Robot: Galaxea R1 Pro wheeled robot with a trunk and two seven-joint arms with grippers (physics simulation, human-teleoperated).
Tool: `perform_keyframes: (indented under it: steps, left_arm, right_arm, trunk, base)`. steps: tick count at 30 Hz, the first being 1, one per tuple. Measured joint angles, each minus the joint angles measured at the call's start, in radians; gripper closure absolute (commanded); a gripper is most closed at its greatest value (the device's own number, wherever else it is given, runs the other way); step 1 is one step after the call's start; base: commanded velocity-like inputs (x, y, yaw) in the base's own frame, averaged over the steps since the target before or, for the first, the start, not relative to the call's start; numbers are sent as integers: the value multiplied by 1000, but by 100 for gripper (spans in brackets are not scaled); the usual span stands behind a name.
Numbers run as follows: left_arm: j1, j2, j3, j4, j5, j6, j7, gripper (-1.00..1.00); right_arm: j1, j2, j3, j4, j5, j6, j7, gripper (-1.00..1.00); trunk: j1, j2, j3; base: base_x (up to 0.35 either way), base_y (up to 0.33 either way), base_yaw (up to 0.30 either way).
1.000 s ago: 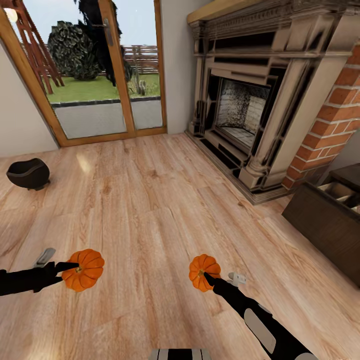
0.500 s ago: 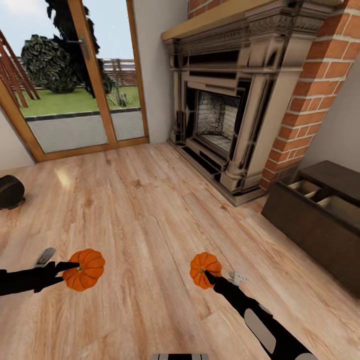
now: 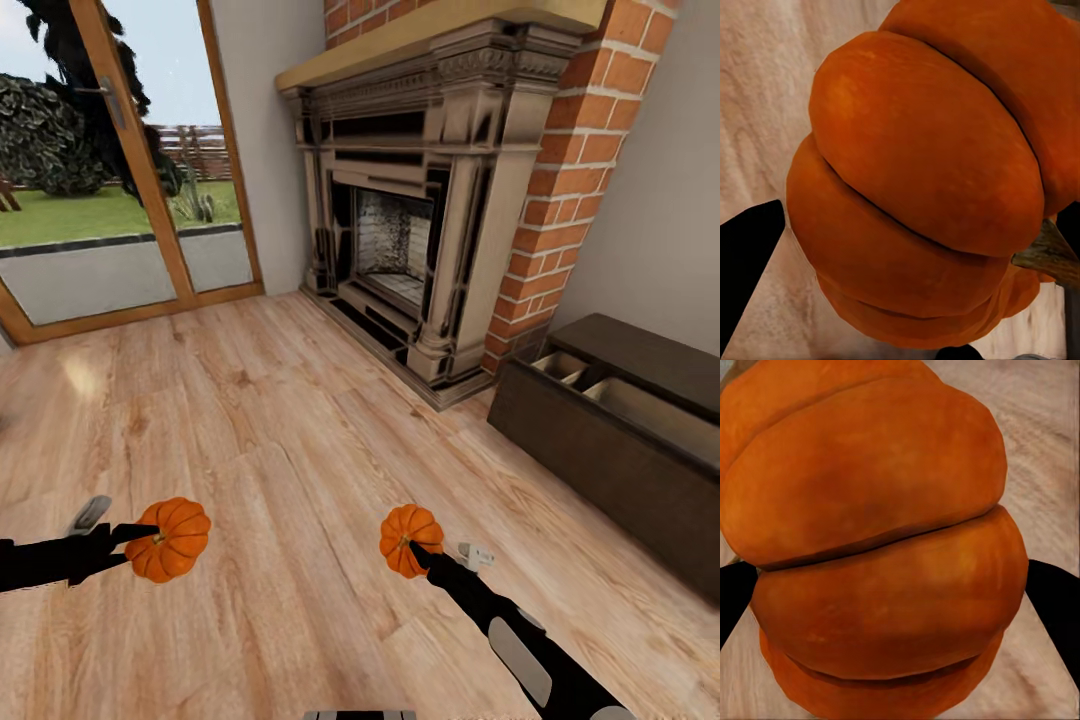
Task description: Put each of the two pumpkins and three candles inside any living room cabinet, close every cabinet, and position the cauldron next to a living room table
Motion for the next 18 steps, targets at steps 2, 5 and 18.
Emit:
perform_keyframes:
  steps: [2, 5, 18]
  left_arm:
    - [0, 0, 0, 0, 0, 0, 0, 100]
    - [0, -1, -1, 0, -1, -1, 0, 100]
    - [0, -15, -8, -40, -11, 0, 6, 100]
  right_arm:
    - [0, 0, 0, 0, 0, 0, 0, 100]
    - [0, 0, 0, 0, 0, 0, 0, 100]
    - [0, 0, 0, 1, 0, 0, 0, 100]
  trunk:
    - [0, 0, 2]
    - [0, 0, 6]
    - [-3, 2, 47]
  base:
    - [0, 0, -232]
    - [0, 0, -232]
    - [0, 0, -232]
